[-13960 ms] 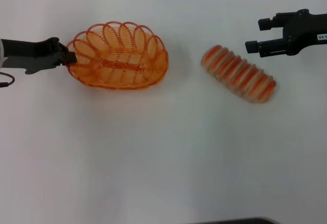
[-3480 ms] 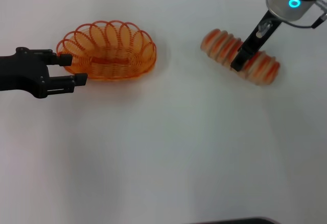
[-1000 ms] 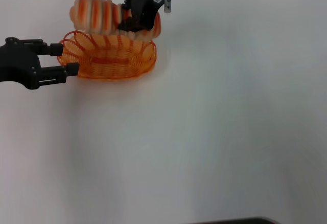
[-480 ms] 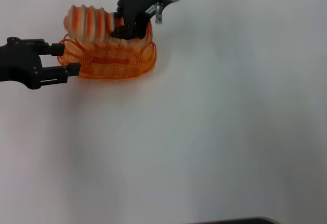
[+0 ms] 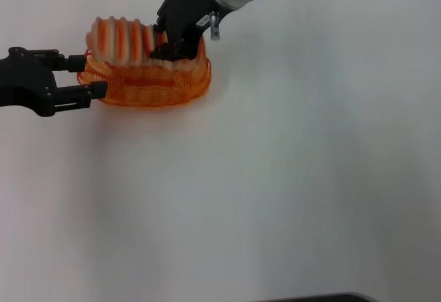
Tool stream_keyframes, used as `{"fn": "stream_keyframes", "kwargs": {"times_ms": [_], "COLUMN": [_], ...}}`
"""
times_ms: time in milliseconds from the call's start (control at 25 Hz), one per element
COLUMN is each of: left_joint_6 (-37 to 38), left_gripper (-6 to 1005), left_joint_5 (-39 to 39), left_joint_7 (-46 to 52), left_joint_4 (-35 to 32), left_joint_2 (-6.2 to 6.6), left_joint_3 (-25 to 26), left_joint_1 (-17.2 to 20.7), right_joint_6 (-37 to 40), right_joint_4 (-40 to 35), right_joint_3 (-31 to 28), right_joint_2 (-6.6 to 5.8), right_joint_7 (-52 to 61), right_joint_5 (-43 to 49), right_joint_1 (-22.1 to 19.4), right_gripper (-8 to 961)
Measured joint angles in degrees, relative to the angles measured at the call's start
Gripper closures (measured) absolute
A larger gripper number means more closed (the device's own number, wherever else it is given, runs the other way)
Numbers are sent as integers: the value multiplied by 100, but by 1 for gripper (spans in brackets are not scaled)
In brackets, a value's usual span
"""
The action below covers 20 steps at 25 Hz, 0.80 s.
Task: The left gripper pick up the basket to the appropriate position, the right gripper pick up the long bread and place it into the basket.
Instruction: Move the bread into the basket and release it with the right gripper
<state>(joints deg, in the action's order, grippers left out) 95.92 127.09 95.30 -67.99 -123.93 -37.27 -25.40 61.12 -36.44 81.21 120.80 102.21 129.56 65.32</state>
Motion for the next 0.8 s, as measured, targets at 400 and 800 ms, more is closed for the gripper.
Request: {"fn": "stream_keyframes", "kwargs": {"times_ms": [400,800], "left_joint_6": [-45,-53], "left_gripper": [384,384], "left_joint_5": [16,42], "left_joint_7": [3,-3], "left_joint_4": [22,22], "left_joint_2": [0,0], "left_joint_3": [-21,-10], "left_joint_1": [-18,-14], "right_joint_6": [-42,-84], "right_joint_4": [4,-23], "right_joint_3": [-4,-8], "right_joint_2": [-20,-23], "right_joint_7": [-134,-129], "right_joint_5": [-155,-280], "right_joint_1": [-55,-91], "right_gripper": [490,58]}}
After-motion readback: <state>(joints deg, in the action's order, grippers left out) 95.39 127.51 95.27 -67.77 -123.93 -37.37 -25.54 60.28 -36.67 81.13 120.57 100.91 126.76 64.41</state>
